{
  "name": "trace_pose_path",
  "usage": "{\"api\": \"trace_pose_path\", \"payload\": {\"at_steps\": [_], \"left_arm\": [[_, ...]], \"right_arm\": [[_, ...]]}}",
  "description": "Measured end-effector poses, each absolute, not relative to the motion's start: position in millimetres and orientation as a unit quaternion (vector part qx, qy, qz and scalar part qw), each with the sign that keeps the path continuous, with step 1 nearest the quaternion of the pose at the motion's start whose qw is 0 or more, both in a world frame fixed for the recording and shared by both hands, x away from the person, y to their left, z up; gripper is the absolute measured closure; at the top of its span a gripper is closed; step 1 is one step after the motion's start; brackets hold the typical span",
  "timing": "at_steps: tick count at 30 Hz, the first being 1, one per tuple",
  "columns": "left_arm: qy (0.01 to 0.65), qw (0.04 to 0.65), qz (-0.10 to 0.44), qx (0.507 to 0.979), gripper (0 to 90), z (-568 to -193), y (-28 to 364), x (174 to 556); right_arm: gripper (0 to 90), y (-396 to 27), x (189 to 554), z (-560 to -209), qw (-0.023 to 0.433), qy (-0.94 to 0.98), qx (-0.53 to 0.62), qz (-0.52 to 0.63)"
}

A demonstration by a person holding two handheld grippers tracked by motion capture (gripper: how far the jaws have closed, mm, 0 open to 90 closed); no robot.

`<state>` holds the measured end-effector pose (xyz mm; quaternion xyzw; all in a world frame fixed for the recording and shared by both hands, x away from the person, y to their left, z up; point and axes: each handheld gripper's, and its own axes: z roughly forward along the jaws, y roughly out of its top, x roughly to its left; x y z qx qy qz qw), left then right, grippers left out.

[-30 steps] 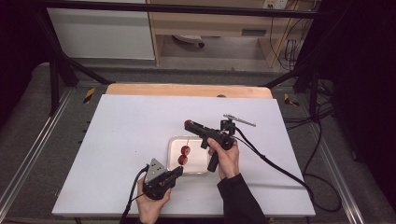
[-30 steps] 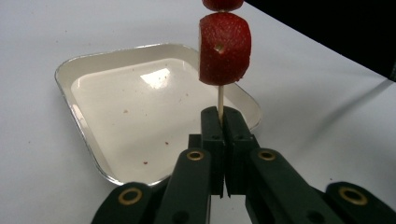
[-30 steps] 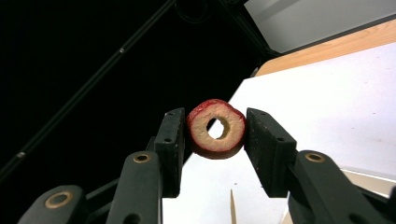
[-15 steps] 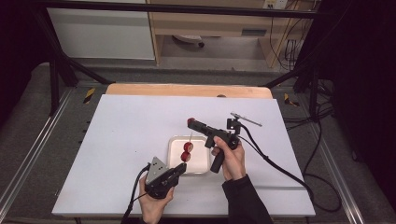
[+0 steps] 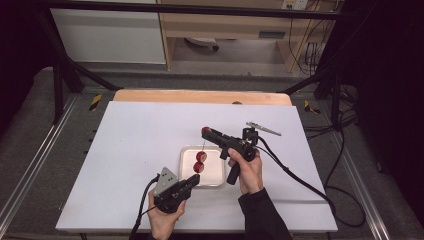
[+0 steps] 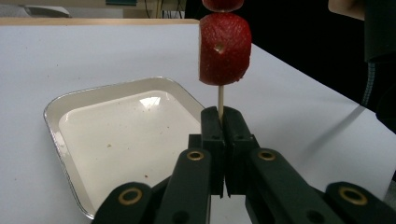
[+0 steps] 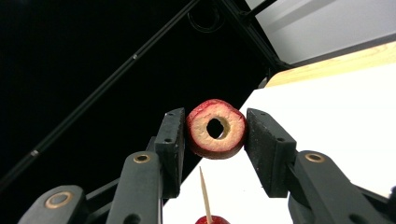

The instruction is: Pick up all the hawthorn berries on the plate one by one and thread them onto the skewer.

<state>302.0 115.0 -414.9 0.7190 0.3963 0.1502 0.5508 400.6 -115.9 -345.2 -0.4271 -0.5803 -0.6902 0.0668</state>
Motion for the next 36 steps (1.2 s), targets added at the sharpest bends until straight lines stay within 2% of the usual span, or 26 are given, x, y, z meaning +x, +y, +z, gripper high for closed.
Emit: {"api": "trace_pose_path", "payload": {"at_steps": [19, 27, 30, 36], "left_arm": [[0.410, 0.538, 0.120, 0.727, 88.6, -418.8, 115.7, 306.4], [0.422, 0.530, 0.089, 0.730, 88.6, -422.8, 112.3, 308.4], [0.431, 0.530, 0.084, 0.726, 88.7, -424.4, 110.8, 308.7], [0.441, 0.534, 0.062, 0.719, 88.7, -426.5, 109.9, 308.9]], "right_arm": [[59.0, -114.2, 399.6, -353.7, -0.017, -0.644, -0.376, -0.667], [59.0, -115.4, 396.5, -356.3, -0.102, -0.698, -0.319, -0.633], [59.0, -115.2, 394.4, -357.0, -0.118, -0.703, -0.305, -0.632], [59.0, -111.9, 387.7, -362.0, -0.187, -0.712, -0.260, -0.624]]}}
